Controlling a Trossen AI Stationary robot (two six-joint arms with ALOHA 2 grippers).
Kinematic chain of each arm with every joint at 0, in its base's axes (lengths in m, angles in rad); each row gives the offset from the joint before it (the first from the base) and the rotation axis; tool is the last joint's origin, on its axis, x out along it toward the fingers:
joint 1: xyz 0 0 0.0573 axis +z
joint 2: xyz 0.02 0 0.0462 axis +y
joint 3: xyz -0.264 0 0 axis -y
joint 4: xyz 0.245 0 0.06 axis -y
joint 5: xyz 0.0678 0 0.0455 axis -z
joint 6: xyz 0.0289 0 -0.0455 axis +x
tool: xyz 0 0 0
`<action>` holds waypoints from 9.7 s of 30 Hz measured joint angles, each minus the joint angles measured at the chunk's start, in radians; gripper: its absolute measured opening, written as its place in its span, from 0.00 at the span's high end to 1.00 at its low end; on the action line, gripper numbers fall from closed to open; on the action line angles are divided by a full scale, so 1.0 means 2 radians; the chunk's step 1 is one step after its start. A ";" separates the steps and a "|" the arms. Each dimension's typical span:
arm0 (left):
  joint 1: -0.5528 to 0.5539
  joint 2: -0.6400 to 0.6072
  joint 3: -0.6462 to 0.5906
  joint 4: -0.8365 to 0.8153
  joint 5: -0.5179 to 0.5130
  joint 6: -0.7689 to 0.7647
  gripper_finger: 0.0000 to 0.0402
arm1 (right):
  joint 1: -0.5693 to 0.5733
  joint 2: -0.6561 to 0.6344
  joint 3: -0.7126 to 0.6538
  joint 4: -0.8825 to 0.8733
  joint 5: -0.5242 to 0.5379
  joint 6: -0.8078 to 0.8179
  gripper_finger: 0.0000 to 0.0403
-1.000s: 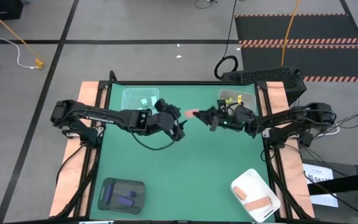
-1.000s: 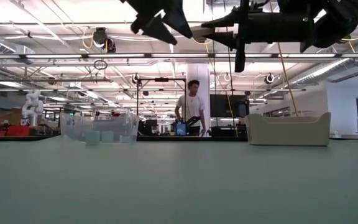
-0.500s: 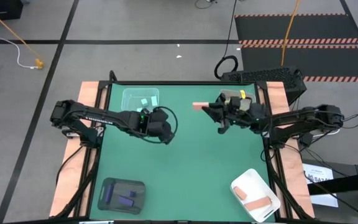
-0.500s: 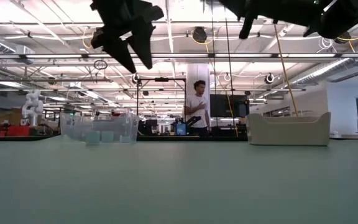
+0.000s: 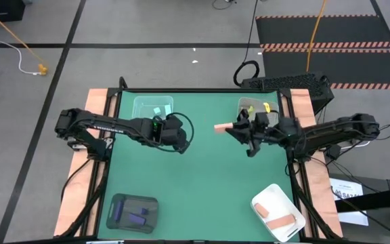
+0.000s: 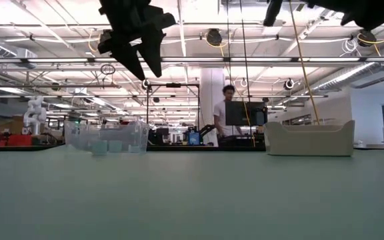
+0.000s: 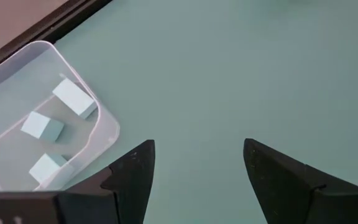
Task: Sort & place blocks by color
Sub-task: Put the brown block into the white bin, then return to Home Position
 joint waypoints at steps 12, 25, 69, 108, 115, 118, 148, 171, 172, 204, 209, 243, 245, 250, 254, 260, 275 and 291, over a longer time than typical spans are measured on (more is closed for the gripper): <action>-0.018 0.000 0.000 0.000 0.005 -0.022 0.39 | 0.057 -0.073 0.000 -0.380 0.078 0.210 0.90; -0.027 0.000 0.000 -0.001 0.005 -0.041 0.39 | 0.188 -0.148 0.000 -0.600 -0.087 0.470 0.90; -0.034 -0.027 0.000 0.011 -0.001 0.018 0.39 | 0.320 -0.147 0.000 -0.682 -0.057 0.411 0.54; -0.035 -0.201 0.000 -0.089 -0.023 0.051 0.39 | -0.107 -0.178 -0.202 -0.139 0.175 -0.064 0.55; -0.035 -0.201 0.000 -0.088 -0.023 0.051 0.39 | -0.123 -0.178 -0.256 -0.069 0.179 -0.053 0.55; -0.035 -0.201 0.000 -0.088 -0.023 0.051 0.39 | -0.126 -0.178 -0.265 -0.079 0.195 -0.040 0.55; -0.035 -0.201 0.000 -0.084 -0.023 0.080 0.39 | -0.127 -0.311 -0.267 -0.143 0.215 -0.025 0.55; -0.035 -0.201 0.000 -0.084 -0.023 0.102 0.39 | -0.205 -0.539 -0.268 -0.139 0.216 -0.025 0.55; -0.035 -0.201 0.000 -0.084 -0.023 0.105 0.39 | -0.207 -0.539 -0.268 -0.130 0.216 -0.025 0.55; -0.028 -0.360 -0.256 0.092 -0.031 0.258 0.39 | -0.209 -0.534 -0.268 -0.134 0.216 -0.025 0.55; -0.015 -0.470 -0.375 0.174 -0.032 0.205 0.39 | -0.209 -0.534 -0.268 -0.134 0.216 -0.025 0.55; -0.004 -0.616 -0.654 0.591 -0.036 0.329 0.39 | -0.208 -0.534 -0.268 -0.136 0.216 -0.025 0.55; -0.004 -0.616 -0.654 0.591 -0.036 0.329 0.39 | -0.208 -0.534 -0.268 -0.136 0.216 -0.025 0.55; -0.004 -0.616 -0.654 0.591 -0.036 0.329 0.39 | -0.209 -0.534 -0.268 -0.136 0.216 -0.025 0.55; -0.004 -0.616 -0.654 0.591 -0.036 0.328 0.39 | -0.208 -0.534 -0.268 -0.136 0.216 -0.025 0.55; -0.003 -0.616 -0.654 0.591 -0.036 0.328 0.39 | -0.209 -0.534 -0.268 -0.136 0.216 -0.025 0.55; -0.004 -0.616 -0.654 0.591 -0.036 0.328 0.39 | -0.209 -0.534 -0.268 -0.136 0.216 -0.025 0.55; -0.004 -0.616 -0.653 0.591 -0.036 0.328 0.39 | -0.208 -0.534 -0.268 -0.136 0.216 -0.025 0.55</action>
